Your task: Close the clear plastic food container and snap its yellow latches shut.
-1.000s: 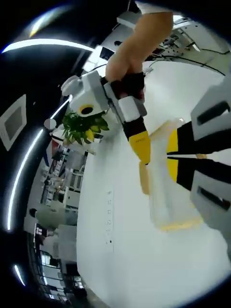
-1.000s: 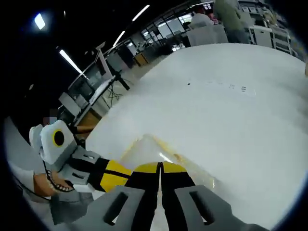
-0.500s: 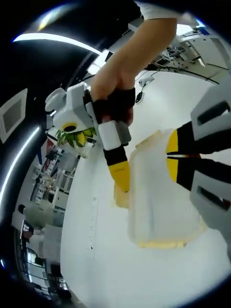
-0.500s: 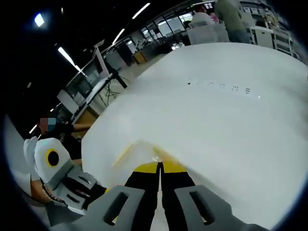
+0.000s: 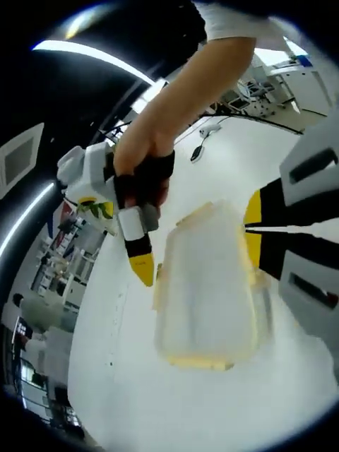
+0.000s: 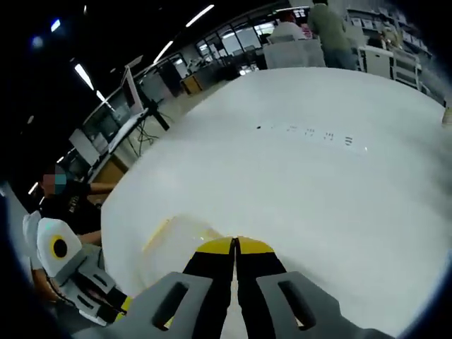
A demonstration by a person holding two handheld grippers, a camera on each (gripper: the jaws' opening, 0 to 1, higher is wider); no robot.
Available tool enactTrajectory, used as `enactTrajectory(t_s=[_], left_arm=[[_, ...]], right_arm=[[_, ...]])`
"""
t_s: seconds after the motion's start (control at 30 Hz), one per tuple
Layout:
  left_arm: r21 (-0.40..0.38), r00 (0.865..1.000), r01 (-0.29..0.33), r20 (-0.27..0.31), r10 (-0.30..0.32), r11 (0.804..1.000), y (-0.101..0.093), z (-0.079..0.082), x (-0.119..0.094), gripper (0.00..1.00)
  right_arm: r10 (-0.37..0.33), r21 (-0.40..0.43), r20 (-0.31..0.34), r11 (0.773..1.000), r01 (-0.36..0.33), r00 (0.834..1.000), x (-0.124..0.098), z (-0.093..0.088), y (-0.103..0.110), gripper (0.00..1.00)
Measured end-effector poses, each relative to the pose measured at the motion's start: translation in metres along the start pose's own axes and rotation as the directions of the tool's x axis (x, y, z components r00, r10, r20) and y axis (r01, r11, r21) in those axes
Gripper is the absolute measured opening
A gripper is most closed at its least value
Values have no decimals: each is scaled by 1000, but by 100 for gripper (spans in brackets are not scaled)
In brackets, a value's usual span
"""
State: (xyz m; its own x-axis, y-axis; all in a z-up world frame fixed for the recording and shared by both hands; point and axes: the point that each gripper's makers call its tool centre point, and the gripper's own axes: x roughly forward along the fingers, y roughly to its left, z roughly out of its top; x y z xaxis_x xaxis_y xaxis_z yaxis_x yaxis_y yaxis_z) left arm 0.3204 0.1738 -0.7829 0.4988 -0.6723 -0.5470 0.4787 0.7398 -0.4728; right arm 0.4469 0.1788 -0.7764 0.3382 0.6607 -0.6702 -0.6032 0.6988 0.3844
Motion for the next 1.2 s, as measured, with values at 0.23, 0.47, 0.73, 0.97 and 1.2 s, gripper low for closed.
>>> enactTrajectory(t_s=[0.23, 0.47, 0.73, 0.97, 1.2], left_arm=[[-49, 1000, -27, 9, 27, 998, 15, -8, 0, 0], [56, 999, -53, 11, 52, 997, 14, -5, -4, 0], [595, 992, -121, 95, 80, 795, -7, 20, -17, 9], [954, 974, -142, 86, 210, 265, -5, 30, -9, 21], [992, 972, -21, -9, 236, 121, -6, 28, 3, 22]], right_arm=[[2, 23, 15, 1000, -2, 1000, 2, 1, -2, 0], [146, -293, -192, 935, -198, 971, -8, 3, 27, 14], [-6, -610, -522, 702, -368, 853, -26, -12, 33, 37], [-100, -610, -650, 659, -439, 753, -10, -31, 29, 36], [-115, -604, -673, 655, -453, 731, -3, -29, 35, 35]])
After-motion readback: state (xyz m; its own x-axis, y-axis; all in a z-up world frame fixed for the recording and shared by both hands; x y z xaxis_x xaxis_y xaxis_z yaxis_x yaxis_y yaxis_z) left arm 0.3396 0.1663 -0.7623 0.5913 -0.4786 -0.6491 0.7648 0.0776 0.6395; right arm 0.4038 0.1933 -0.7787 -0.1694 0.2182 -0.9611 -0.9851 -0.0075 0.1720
